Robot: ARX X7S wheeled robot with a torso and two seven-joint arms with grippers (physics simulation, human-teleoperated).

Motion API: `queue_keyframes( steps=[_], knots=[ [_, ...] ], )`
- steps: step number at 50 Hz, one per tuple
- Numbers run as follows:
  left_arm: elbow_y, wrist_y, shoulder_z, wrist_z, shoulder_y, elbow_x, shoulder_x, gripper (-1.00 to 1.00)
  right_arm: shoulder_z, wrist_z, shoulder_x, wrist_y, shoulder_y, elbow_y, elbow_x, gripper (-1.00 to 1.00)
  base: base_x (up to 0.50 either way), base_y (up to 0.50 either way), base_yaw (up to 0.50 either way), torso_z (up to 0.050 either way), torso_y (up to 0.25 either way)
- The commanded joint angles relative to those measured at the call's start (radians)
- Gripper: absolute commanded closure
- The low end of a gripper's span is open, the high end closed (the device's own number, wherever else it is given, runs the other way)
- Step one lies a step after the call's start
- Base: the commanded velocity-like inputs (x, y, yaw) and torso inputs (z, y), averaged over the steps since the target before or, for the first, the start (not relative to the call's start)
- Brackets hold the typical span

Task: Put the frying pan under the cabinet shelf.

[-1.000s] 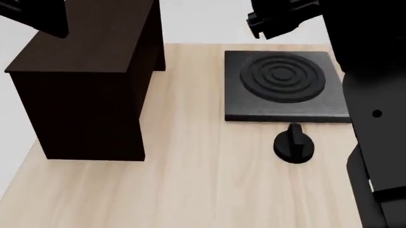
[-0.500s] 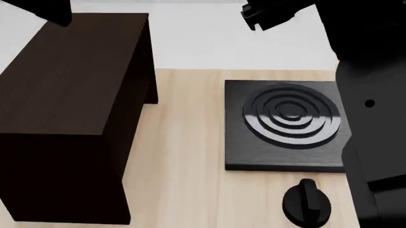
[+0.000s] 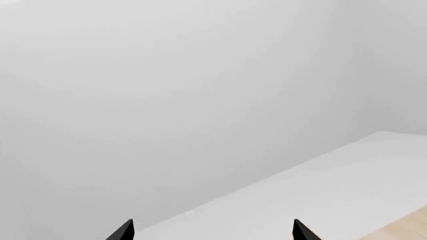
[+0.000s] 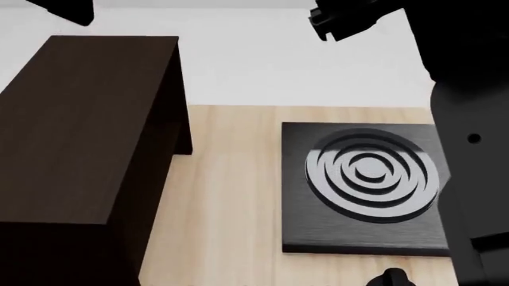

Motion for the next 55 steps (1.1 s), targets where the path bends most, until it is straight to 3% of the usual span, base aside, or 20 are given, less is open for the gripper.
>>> queue_keyframes(
  steps=[1,11,19,51,55],
  knots=[
    [-0.007,0.013,0.011,-0.018,-0.010,-0.019,-0.005,-1.00,0.011,0.002,0.013,0.015,-0.011,-0.019,0.005,-1.00,0.50,0.00,0.00,0.000,0.000],
    [-0.012,0.029,0.026,-0.027,-0.003,-0.024,-0.018,-1.00,0.013,0.014,0.017,0.047,-0.022,-0.013,0.005,-1.00,0.49,0.00,0.00,0.000,0.000],
    [-0.022,0.073,0.044,-0.015,0.021,-0.006,-0.032,-1.00,0.079,0.029,0.053,0.097,-0.086,-0.087,0.013,-1.00,0.03,0.00,0.00,0.000,0.000],
    [-0.106,0.199,0.147,0.048,0.030,0.075,-0.033,-1.00,0.494,0.040,0.178,0.317,-0.430,-0.362,0.034,-1.00,0.00,0.00,0.00,0.000,0.000],
    [-0.127,0.208,0.160,0.060,0.008,0.084,-0.025,-1.00,0.528,0.106,0.232,0.329,-0.474,-0.363,0.130,-1.00,0.00,0.00,0.00,0.000,0.000]
  ],
)
